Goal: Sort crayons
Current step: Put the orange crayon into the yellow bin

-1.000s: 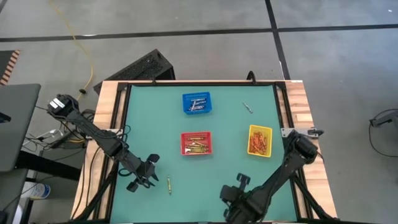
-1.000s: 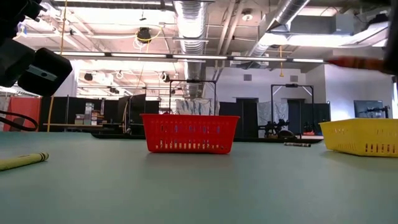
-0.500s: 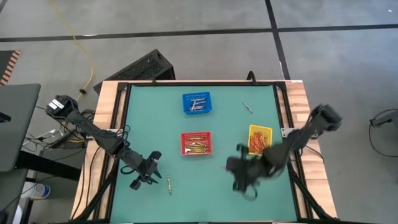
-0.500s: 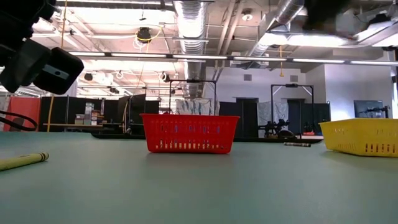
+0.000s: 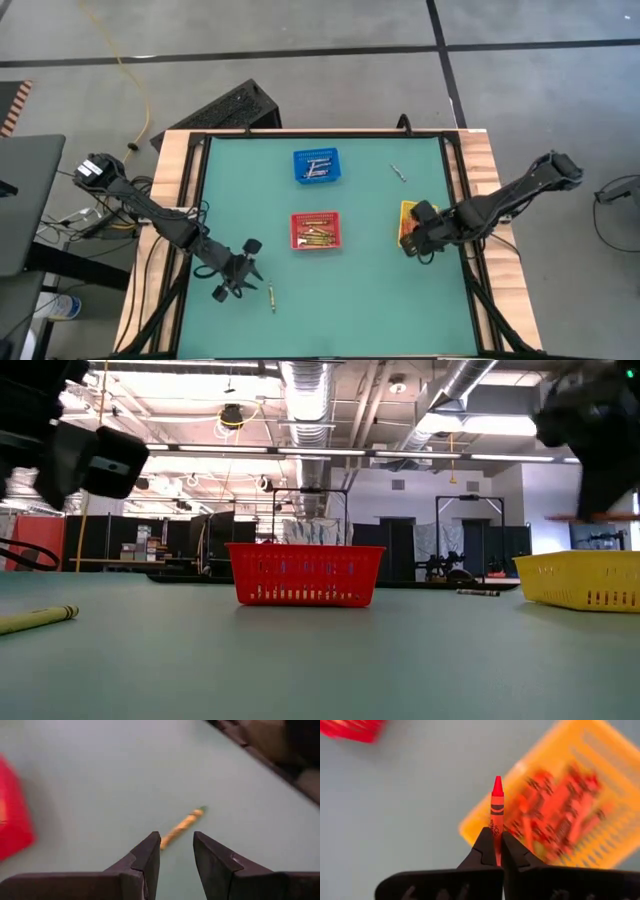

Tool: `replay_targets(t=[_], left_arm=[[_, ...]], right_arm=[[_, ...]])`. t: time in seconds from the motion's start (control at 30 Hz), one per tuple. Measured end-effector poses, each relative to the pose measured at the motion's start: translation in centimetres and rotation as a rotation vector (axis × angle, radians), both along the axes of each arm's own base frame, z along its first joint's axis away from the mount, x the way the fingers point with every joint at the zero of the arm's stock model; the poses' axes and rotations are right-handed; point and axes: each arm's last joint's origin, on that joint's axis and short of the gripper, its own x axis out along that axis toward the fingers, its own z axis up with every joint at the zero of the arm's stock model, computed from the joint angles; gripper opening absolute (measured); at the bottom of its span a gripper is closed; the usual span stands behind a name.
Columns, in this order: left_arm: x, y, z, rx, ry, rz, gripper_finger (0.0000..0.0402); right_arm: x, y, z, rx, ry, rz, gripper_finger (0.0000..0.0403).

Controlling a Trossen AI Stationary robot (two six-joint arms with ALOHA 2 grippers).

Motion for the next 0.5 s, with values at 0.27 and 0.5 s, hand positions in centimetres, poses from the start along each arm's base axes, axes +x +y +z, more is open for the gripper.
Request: replay_targets(t=[0.27,0.5], left_arm=[[0.4,0.0,0.5,0.167,-0.151,-0.036,0.0107],[1.0,0.0,0.8,0.225,-0.179,-0.101,0.0107]], right_arm=[[-1.4,-2.0,-1.8,-0.023,0.150,-0.207,0.0017],[-1.2,-3.5,-2.2,-0.025,0.188,-0.234,0.0082]])
